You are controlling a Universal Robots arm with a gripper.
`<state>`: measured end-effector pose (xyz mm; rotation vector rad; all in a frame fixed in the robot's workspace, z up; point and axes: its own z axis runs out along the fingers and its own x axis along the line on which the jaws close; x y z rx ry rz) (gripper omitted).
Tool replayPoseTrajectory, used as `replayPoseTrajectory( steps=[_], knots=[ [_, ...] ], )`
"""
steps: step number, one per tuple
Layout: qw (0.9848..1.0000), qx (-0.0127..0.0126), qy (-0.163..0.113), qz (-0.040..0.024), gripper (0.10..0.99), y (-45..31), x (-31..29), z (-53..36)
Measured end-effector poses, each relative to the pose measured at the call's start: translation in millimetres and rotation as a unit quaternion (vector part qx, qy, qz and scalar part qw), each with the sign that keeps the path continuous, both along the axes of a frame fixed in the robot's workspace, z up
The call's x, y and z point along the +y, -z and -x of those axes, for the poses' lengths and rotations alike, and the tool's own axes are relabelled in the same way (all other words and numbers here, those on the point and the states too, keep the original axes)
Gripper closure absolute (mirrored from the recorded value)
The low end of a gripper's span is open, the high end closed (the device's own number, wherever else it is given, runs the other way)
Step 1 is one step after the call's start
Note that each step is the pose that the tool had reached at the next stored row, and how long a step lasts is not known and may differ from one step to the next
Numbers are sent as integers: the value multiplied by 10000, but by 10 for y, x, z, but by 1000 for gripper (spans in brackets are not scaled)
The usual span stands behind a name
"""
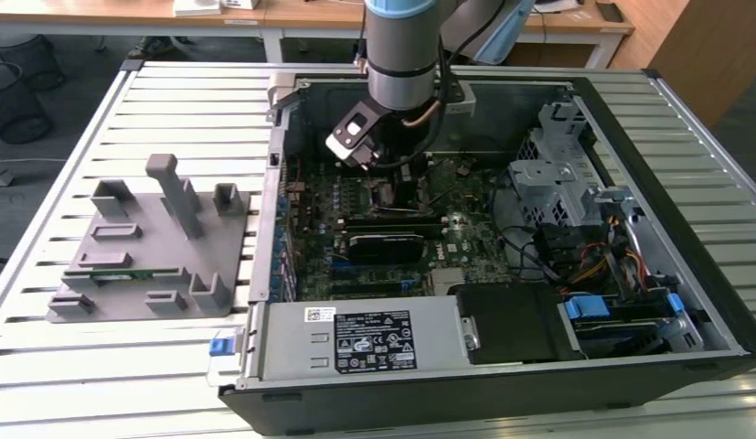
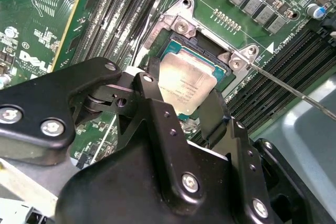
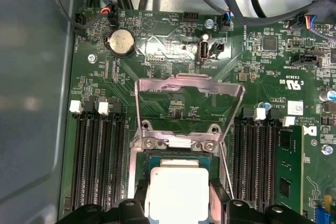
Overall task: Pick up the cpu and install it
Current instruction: 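Place the cpu into insertion slot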
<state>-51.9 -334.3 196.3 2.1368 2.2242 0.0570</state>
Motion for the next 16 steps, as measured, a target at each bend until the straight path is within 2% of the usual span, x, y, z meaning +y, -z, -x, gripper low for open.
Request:
replayPoseTrajectory(
  steps=[16],
  knots=[
    [10000,0,2,0,549,43,6,0]
  ],
)
